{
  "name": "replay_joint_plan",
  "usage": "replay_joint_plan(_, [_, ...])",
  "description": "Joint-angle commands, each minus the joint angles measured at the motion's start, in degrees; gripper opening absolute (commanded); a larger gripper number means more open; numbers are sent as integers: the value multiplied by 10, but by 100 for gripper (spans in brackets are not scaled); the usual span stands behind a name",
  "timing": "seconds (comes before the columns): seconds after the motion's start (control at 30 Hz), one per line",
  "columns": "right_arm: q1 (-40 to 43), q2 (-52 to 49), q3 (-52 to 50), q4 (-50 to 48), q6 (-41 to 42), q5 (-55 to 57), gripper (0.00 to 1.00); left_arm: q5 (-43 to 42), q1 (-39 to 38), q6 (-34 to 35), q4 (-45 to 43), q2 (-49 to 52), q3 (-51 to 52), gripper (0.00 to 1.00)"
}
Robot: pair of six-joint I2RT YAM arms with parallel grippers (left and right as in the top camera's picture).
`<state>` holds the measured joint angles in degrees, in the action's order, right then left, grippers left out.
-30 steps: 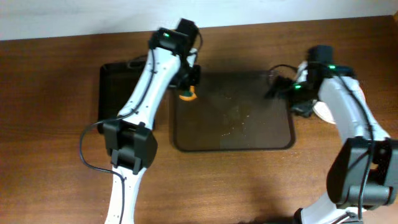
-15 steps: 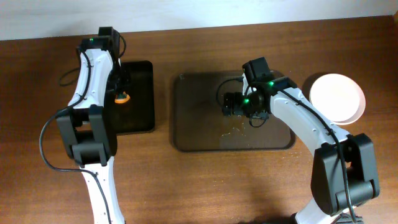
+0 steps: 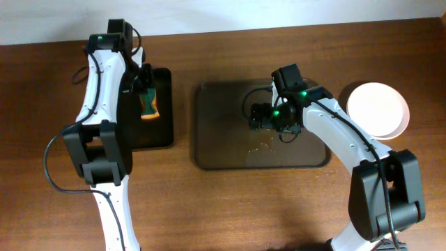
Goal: Clean dirty plates on tray and stack at the side
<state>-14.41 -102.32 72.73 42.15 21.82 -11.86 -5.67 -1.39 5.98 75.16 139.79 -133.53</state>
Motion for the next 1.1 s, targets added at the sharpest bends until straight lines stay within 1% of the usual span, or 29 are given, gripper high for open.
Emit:
replay_joint_plan(0.0, [-2,5,-5,0,-4,6,98,-3,-1,-5,-15,20,19,0])
replay_joint_plan(0.17, [-2,5,-5,0,-4,15,98,14,0,-5,-22,89,33,0])
replay_joint_plan(0.27, [-2,5,-5,0,-4,16,98,14,0,-5,-16,87,26,0])
replay_joint_plan(0.37, [-2,5,-5,0,-4,16,98,14,0,-5,47,48,-59,0])
replay_joint_plan(0.43, [-2,5,-5,0,-4,16,98,14,0,-5,68,32,-82,0])
replay_joint_plan(0.47, [-2,5,-5,0,-4,16,98,17,0,-5,69,31,-82,0])
replay_joint_plan(0.5, [-2,5,-5,0,-4,16,98,30,0,-5,66,34,-66,0])
replay_joint_plan(0.6, [-2,5,-5,0,-4,16,98,31,-1,-5,54,35,-1,0])
replay_joint_plan(0.63, [-2,5,-5,0,-4,16,98,31,-1,-5,37,35,38,0])
replay_joint_plan(0.77, [-2,5,-5,0,-4,20,98,31,-1,-4,2,35,93,0])
replay_joint_plan(0.87, [-2,5,-5,0,-4,20,98,31,-1,-5,25,25,71,0])
replay_joint_plan(0.9, [-2,5,-5,0,-4,20,98,31,-1,-5,52,12,39,0])
replay_joint_plan(0.97, [-2,5,-5,0,-4,20,98,31,-1,-4,92,-14,7,0])
replay_joint_plan(1.07, [-2,5,-6,0,-4,20,98,31,-1,-4,96,-17,25,0])
